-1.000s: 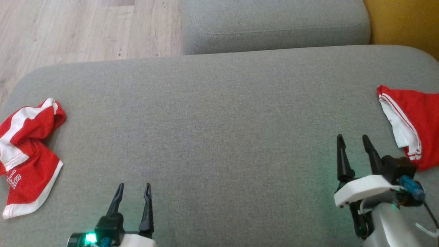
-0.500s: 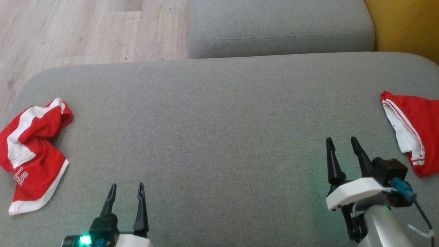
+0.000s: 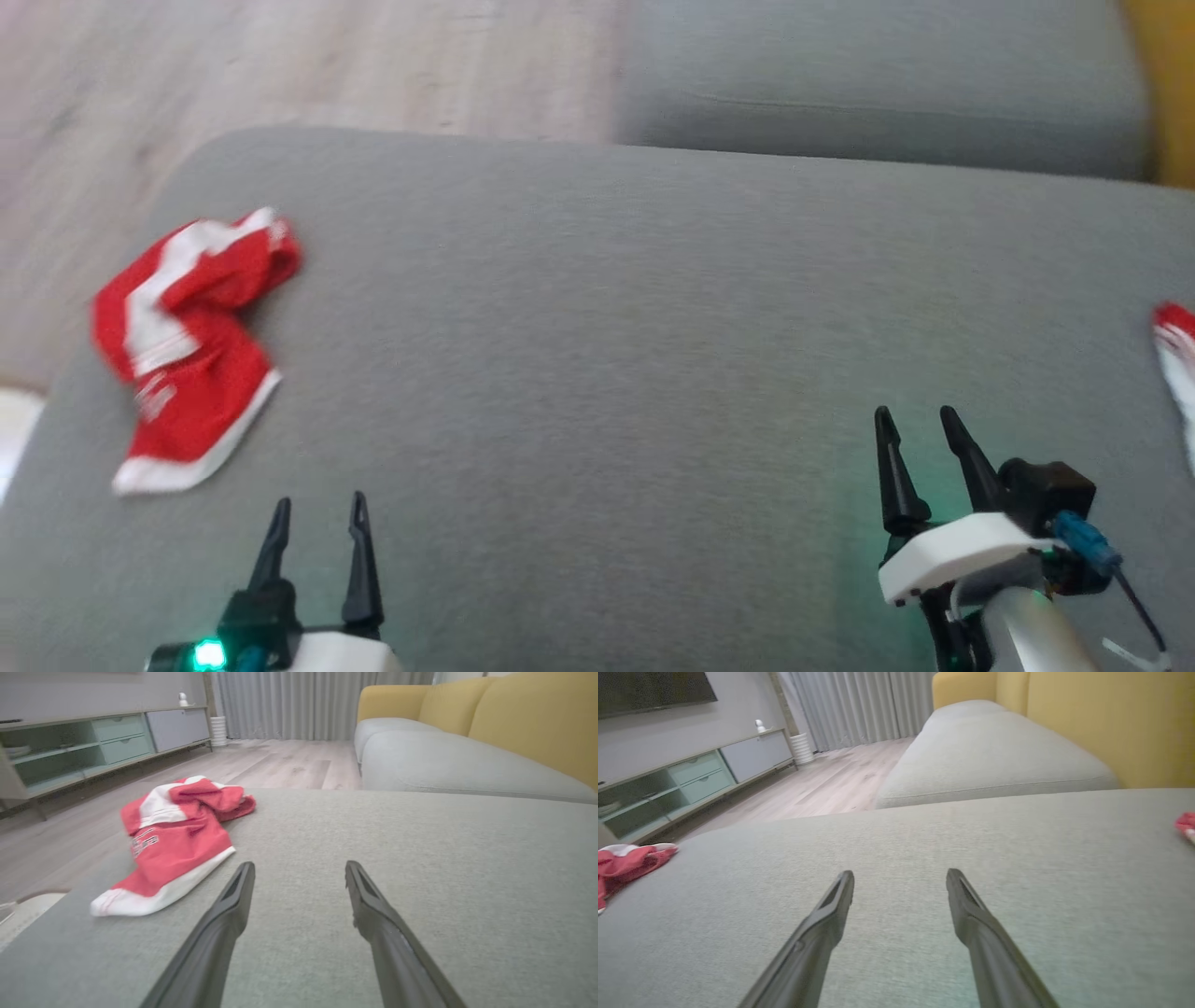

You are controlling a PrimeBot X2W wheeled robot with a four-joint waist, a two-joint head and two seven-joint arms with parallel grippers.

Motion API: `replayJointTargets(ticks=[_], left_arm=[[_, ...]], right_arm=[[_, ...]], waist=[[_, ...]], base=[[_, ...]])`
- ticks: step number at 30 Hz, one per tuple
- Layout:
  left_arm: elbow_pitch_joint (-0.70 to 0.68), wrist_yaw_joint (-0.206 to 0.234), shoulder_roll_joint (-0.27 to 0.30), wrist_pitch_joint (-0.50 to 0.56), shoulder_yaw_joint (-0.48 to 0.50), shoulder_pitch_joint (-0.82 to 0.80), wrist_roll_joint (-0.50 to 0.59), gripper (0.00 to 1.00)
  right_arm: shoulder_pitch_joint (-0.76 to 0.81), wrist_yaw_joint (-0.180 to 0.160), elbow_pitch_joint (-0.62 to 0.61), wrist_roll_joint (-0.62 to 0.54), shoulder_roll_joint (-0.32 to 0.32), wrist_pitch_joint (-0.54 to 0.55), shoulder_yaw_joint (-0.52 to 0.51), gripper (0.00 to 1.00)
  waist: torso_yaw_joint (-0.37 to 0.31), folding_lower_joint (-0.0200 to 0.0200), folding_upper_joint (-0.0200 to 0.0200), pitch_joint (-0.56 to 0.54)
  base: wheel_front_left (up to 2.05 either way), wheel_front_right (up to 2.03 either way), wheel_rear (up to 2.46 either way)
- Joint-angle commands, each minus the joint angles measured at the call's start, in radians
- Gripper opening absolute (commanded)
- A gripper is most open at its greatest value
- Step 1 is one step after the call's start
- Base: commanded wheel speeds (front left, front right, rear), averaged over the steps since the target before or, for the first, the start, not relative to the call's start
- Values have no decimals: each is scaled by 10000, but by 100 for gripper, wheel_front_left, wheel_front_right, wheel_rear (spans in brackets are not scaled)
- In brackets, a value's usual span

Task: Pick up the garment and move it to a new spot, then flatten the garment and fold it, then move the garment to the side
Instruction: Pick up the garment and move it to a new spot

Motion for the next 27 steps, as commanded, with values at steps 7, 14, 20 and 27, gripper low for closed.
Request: replayJointTargets(ticks=[7,14,20,27], left_arm=[[-320,56,32,-53,1025,-146,18,100],[-436,-4,32,-53,1959,130,58,100],[-557,-26,27,-53,2784,-63,-237,100],[-227,-777,293,-53,3736,-1685,-486,100]], right_arm=[[-327,-7,-316,282,-22,-64,527,100],[-520,-7,-246,461,-22,-64,995,100],[-726,-7,-292,295,-22,-64,1231,100],[-1090,-7,-553,-238,-22,-64,1273,100]], waist=[[2307,0,0,267],[2884,0,0,394],[2673,0,0,781],[2154,0,0,1848]], base=[[0,0,0],[0,0,0],[0,0,0],[0,0,0]])
